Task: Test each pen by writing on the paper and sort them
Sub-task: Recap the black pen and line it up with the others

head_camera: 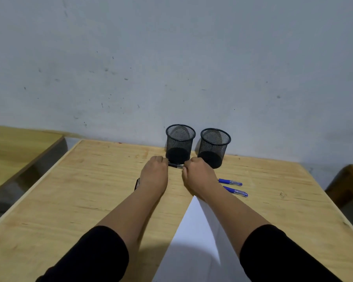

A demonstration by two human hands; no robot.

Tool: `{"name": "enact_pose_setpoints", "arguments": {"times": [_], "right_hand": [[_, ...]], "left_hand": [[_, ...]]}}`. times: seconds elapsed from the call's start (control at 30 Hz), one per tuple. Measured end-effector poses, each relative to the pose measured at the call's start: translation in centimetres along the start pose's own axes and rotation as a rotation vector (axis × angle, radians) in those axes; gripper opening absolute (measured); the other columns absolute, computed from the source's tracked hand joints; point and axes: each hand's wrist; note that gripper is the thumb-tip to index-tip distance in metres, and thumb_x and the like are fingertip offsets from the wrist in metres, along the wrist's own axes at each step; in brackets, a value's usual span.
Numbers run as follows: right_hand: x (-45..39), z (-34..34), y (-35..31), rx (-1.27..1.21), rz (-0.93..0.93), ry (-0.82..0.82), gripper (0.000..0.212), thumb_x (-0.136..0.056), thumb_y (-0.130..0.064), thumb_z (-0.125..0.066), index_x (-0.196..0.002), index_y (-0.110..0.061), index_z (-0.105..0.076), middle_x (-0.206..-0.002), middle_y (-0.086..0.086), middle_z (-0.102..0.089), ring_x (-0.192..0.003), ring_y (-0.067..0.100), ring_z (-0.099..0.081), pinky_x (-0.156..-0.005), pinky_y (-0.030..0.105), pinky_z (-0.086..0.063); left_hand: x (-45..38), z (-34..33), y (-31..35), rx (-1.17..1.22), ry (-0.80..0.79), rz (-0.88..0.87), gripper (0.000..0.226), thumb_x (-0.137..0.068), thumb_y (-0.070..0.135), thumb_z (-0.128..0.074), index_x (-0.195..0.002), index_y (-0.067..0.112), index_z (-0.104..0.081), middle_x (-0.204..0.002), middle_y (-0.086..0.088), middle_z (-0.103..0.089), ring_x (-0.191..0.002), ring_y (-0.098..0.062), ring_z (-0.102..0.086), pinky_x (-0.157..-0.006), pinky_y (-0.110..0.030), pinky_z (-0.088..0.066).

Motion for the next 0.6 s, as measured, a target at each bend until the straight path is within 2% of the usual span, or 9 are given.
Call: {"name": "enact_pose_setpoints", "arguments": {"times": [0.13, 0.23, 0.33, 0.47, 0.53, 0.6], "right_hand": [[-0.8, -0.7, 0.2, -0.015, -0.01, 0.021, 0.024, -0.092, -0.01, -0.05, -0.113, -0.006, -0.062, -0.109, 0.013, -0.061, -0.098, 0.026, -0.057, -0.071, 0.029, -0.041], [-0.9, -1.1, 0.3, -0.04, -0.008, 0.065, 0.024, -0.088, -0.003, -0.053, -0.109, -0.007, -0.061, -0.105, 0.012, -0.061, -0.097, 0.026, -0.057, -0.068, 0.029, -0.04], [-0.5, -0.5, 0.4, -0.106, 0.016, 0.094, 0.019, -0.089, -0.011, -0.05, -0.102, -0.008, -0.063, -0.1, 0.011, -0.063, -0.092, 0.028, -0.058, -0.069, 0.031, -0.044], [0.5, 2.7, 0.4, -0.373, -0.084, 0.068, 0.014, -0.084, -0.02, -0.059, -0.09, -0.014, -0.07, -0.089, 0.005, -0.07, -0.084, 0.022, -0.063, -0.074, 0.031, -0.05], [1.2, 4.8, 0.4, -0.511, -0.168, 0.088, 0.009, -0.08, -0.022, -0.068, -0.083, -0.016, -0.073, -0.079, 0.0, -0.07, -0.078, 0.015, -0.064, -0.072, 0.024, -0.047], [2.5, 6.7, 0.5, -0.688, -0.261, 0.091, 0.01, -0.077, -0.023, -0.073, -0.08, -0.014, -0.073, -0.073, -0.002, -0.068, -0.068, 0.01, -0.062, -0.069, 0.022, -0.046]], "left_hand": [[-0.3, 0.5, -0.2, -0.007, 0.041, 0.02, 0.03, -0.085, 0.001, -0.049, -0.114, 0.009, -0.051, -0.112, -0.012, -0.056, -0.109, -0.027, -0.049, -0.079, -0.034, -0.044], [-0.4, 0.7, -0.2, -0.005, 0.062, 0.023, 0.028, -0.083, -0.001, -0.051, -0.109, 0.008, -0.052, -0.109, -0.013, -0.057, -0.106, -0.029, -0.049, -0.078, -0.036, -0.044], [-0.2, 1.1, -0.1, 0.013, 0.071, 0.038, 0.025, -0.084, 0.0, -0.05, -0.107, 0.008, -0.05, -0.109, -0.014, -0.056, -0.105, -0.03, -0.048, -0.078, -0.037, -0.043], [0.9, 2.5, -0.6, 0.17, 0.104, 0.051, 0.02, -0.085, 0.002, -0.048, -0.103, 0.009, -0.049, -0.103, -0.012, -0.056, -0.096, -0.029, -0.05, -0.07, -0.038, -0.04], [1.7, 3.6, -0.7, 0.304, 0.119, 0.034, 0.024, -0.08, -0.004, -0.047, -0.1, 0.009, -0.051, -0.096, -0.009, -0.055, -0.088, -0.023, -0.05, -0.067, -0.031, -0.037], [2.4, 4.7, -0.4, 0.436, 0.134, 0.018, 0.024, -0.082, -0.008, -0.045, -0.098, 0.007, -0.055, -0.091, -0.006, -0.055, -0.082, -0.017, -0.048, -0.067, -0.024, -0.035]]}}
Point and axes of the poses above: each hand's wrist, its own x-axis away from the middle knuckle, its own z-axis out of the back of the hand, y = z × x
